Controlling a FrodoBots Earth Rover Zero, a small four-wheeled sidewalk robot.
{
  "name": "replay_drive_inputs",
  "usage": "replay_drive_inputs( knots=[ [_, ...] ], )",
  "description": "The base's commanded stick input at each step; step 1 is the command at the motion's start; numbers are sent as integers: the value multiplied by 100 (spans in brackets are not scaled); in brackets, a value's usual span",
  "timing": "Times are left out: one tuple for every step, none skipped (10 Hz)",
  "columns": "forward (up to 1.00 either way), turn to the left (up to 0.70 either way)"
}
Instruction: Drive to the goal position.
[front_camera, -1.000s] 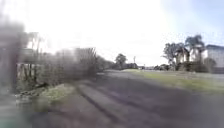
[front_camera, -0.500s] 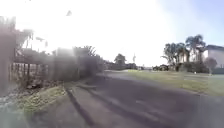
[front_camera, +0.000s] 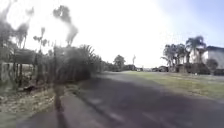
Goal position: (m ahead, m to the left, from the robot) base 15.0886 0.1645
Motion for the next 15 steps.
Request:
replay_drive_inputs(
  knots=[
    [100, 0],
    [100, 0],
    [100, 0],
    [100, 0],
    [100, 0],
    [100, 0],
    [100, 0],
    [100, 0],
    [100, 0],
    [100, 0],
    [100, 0],
    [100, 0],
    [100, 0],
    [100, 0],
    [100, 0]
  ],
)
